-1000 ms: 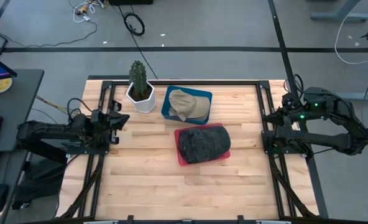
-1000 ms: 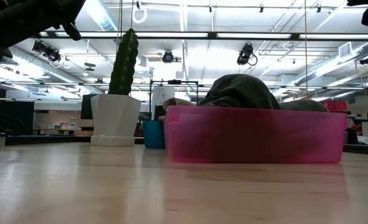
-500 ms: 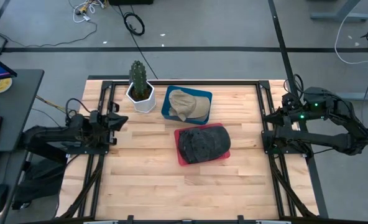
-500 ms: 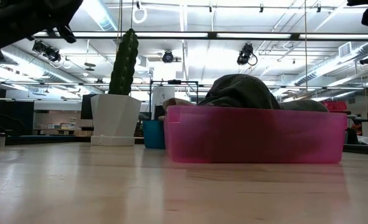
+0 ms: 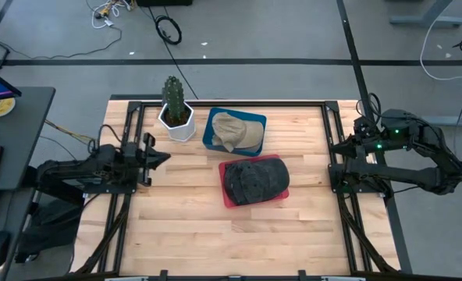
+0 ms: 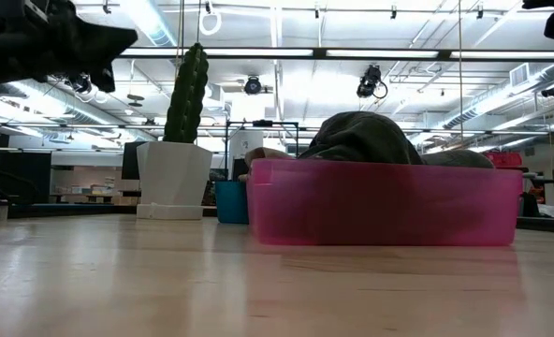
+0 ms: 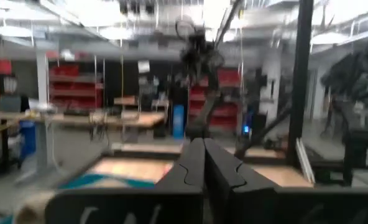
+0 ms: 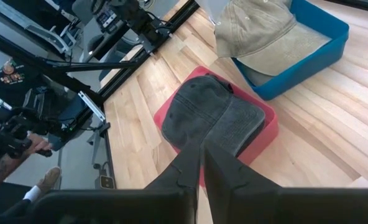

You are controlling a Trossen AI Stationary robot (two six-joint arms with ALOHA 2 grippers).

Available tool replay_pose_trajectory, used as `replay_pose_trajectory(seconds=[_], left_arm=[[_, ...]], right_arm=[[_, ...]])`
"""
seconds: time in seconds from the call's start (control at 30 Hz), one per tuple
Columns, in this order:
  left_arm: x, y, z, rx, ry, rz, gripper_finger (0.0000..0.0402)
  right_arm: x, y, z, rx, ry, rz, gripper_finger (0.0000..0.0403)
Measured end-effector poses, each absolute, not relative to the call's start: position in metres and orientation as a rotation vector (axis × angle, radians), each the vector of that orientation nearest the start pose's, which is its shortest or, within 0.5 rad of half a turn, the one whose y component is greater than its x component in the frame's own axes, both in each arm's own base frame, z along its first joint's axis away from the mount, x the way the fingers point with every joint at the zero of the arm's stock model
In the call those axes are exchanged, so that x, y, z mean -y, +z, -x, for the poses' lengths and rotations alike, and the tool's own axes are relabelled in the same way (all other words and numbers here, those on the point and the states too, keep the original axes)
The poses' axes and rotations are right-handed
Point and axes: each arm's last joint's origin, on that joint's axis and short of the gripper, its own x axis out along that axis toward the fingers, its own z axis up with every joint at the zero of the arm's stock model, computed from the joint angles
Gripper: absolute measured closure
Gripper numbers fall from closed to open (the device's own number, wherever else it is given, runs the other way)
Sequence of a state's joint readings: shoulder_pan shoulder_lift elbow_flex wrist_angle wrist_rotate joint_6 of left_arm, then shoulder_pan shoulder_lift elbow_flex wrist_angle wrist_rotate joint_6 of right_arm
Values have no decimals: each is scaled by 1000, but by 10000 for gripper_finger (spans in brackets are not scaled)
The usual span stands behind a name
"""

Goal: Pick & Place hat
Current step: Return to Home Position

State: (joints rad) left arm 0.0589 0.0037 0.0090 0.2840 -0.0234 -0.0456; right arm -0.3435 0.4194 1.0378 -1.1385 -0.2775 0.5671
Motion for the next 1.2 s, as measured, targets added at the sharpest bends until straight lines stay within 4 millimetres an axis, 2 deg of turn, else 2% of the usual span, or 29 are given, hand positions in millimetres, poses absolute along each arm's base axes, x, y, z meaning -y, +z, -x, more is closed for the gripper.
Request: replay_pose_trajectory(seconds=[0.3, 0.5, 0.7, 0.93, 1.07, 1.2], left_arm=[[-9, 171, -97, 58, 170, 17, 400], [-9, 170, -97, 38, 166, 10, 400], [-9, 169, -97, 29, 167, -11, 399], [-9, 171, -97, 56, 172, -10, 399], [-9, 172, -97, 64, 172, -10, 399], [-9, 172, -97, 69, 172, -10, 399]], right_arm=[[2, 354, -28, -467, -204, -714, 380], [2, 354, -28, -467, -205, -715, 380], [1, 353, -27, -481, -229, -823, 383], [-1, 351, -22, -497, -186, -665, 399], [-4, 349, -11, -454, -186, -561, 399], [-9, 337, 3, -379, -171, -528, 401]])
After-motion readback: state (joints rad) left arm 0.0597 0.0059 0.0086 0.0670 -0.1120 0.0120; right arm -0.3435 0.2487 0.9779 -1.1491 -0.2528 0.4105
